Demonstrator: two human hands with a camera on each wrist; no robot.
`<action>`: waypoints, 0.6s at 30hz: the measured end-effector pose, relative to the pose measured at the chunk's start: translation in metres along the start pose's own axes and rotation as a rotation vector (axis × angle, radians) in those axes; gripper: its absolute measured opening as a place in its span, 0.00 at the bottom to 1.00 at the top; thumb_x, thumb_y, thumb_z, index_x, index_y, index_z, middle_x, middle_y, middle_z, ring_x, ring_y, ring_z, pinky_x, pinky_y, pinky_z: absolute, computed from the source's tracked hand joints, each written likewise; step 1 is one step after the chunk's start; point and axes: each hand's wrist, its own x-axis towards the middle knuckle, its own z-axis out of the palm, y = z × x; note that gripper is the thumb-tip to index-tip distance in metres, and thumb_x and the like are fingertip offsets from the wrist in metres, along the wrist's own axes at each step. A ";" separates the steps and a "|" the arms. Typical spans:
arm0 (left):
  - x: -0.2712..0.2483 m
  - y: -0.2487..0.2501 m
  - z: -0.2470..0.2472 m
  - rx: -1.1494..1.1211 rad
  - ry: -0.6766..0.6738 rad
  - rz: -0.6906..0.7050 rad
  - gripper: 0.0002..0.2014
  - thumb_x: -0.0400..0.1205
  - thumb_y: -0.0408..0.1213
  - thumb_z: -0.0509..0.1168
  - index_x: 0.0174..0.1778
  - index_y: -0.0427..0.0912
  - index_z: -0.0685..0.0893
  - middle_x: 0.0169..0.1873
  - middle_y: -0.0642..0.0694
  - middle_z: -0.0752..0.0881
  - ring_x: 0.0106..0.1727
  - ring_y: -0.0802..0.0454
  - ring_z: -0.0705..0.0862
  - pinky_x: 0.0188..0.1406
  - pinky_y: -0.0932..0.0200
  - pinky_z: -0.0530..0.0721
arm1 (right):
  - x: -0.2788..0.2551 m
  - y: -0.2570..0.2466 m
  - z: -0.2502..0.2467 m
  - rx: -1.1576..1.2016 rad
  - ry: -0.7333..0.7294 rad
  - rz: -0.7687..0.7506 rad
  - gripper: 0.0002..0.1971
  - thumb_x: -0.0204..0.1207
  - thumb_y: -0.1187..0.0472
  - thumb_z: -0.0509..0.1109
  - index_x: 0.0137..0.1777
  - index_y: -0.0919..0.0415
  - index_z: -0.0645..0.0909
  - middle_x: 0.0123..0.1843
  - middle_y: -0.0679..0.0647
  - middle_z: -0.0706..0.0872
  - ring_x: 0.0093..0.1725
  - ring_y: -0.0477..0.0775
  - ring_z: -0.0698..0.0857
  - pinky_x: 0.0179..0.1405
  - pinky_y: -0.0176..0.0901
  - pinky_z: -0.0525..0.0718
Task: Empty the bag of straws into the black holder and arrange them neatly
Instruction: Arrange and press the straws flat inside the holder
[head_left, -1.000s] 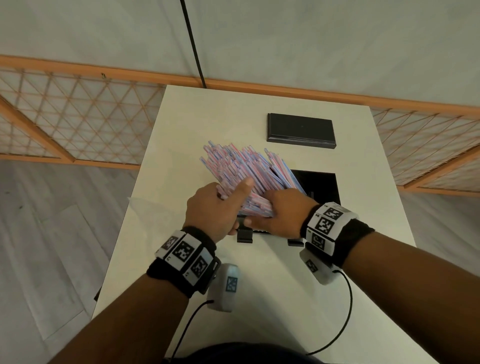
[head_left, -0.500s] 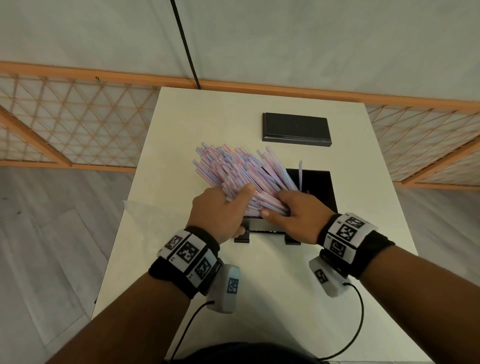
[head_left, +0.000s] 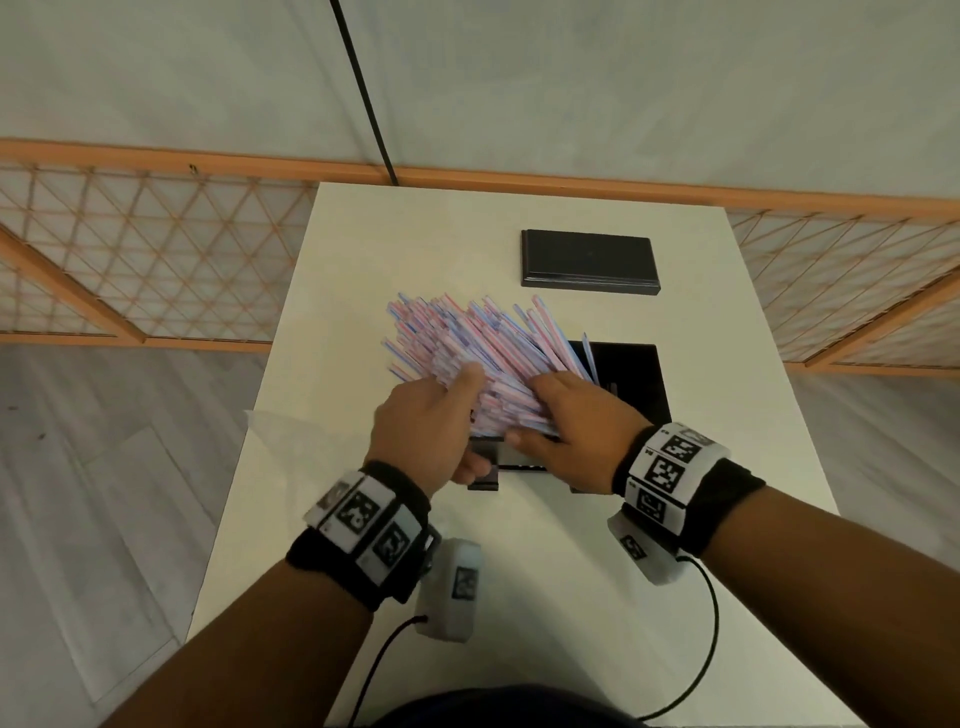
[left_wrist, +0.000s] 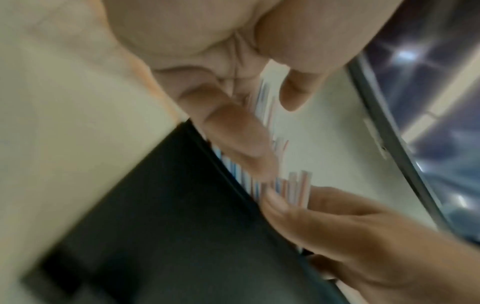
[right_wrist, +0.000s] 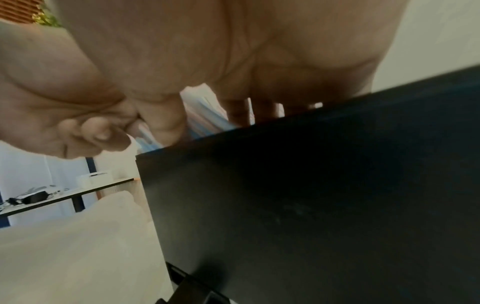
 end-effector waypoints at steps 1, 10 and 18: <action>-0.001 -0.004 -0.005 0.141 0.059 0.124 0.26 0.83 0.63 0.63 0.41 0.41 0.87 0.31 0.46 0.92 0.26 0.43 0.91 0.32 0.48 0.91 | -0.003 0.003 -0.002 -0.014 0.022 0.012 0.28 0.73 0.33 0.67 0.63 0.52 0.74 0.54 0.50 0.79 0.53 0.52 0.80 0.52 0.44 0.79; 0.009 -0.009 -0.026 0.030 0.201 0.048 0.29 0.78 0.67 0.68 0.53 0.43 0.72 0.31 0.48 0.80 0.25 0.45 0.82 0.25 0.52 0.81 | -0.015 0.019 -0.019 0.023 -0.081 0.148 0.20 0.77 0.36 0.66 0.45 0.55 0.83 0.36 0.49 0.85 0.38 0.49 0.83 0.41 0.41 0.81; 0.013 -0.006 -0.012 -0.026 0.136 0.054 0.23 0.89 0.51 0.61 0.43 0.31 0.83 0.30 0.40 0.83 0.19 0.46 0.85 0.22 0.51 0.88 | -0.002 0.002 -0.020 -0.023 -0.185 0.093 0.22 0.80 0.35 0.60 0.38 0.53 0.78 0.31 0.49 0.80 0.32 0.45 0.79 0.31 0.36 0.72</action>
